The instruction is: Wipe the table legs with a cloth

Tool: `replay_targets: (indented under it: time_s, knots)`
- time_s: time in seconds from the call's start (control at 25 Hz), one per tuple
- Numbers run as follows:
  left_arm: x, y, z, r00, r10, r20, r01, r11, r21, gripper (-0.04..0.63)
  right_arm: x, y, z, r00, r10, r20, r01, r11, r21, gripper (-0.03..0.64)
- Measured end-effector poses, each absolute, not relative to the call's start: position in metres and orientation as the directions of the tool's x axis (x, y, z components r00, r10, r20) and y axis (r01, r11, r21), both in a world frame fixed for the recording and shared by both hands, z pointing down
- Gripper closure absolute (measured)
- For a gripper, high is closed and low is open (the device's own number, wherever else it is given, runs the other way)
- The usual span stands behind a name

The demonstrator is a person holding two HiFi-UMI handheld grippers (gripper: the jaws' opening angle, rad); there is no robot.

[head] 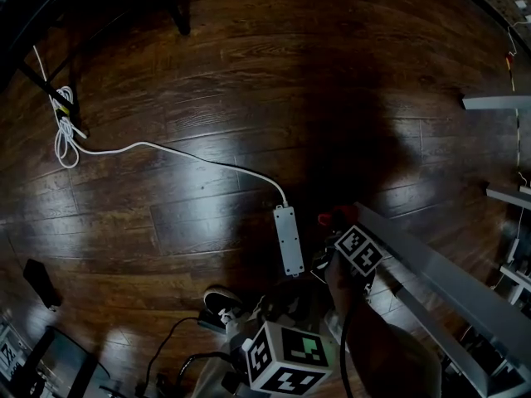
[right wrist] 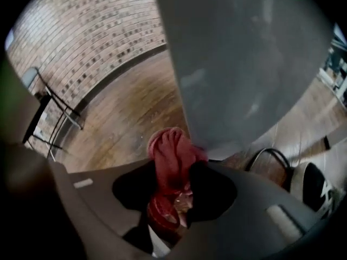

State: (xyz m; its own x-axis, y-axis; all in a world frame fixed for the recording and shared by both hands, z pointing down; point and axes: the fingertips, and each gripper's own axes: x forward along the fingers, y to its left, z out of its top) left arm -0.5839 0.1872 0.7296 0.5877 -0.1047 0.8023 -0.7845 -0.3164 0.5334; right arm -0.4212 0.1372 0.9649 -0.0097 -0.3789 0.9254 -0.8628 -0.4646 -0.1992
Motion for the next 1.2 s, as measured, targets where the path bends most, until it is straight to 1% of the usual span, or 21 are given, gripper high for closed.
replay_targets:
  time_s: [0.16,0.4,0.52,0.68,0.96,1.2]
  knots:
    - [-0.584,0.186,0.729,0.586,-0.111,0.803,-0.785,-0.324,0.528,0.594,-0.419,0.130,0.964,0.010,-0.444,0.896,-0.751,-0.595,-0.287,0.471]
    - [-0.583,0.180,0.726,0.585,-0.117,0.802,-0.783,-0.338,0.522,0.594,-0.416,0.120,0.960,0.013,-0.538,0.843,-0.604,-0.676,-0.422,0.471]
    - [-0.581,0.179,0.726,0.582,-0.114,0.805,-0.783,-0.345,0.518,0.594,-0.413,0.117,0.960,0.012,-0.549,0.835,-0.553,-0.700,-0.452,0.471]
    - [-0.577,0.179,0.724,0.592,-0.121,0.797,-0.780,-0.336,0.528,0.594,-0.413,0.119,0.953,0.016,-0.532,0.847,-0.544,-0.715,-0.439,0.471]
    - [-0.571,0.193,0.727,0.593,-0.114,0.797,-0.784,-0.306,0.540,0.594,-0.414,0.122,0.936,-0.028,-0.514,0.857,-0.570,-0.696,-0.436,0.471]
    - [-0.566,0.197,0.724,0.598,-0.134,0.791,-0.788,-0.279,0.549,0.594,-0.414,0.122,0.919,-0.034,-0.504,0.863,-0.566,-0.702,-0.432,0.471]
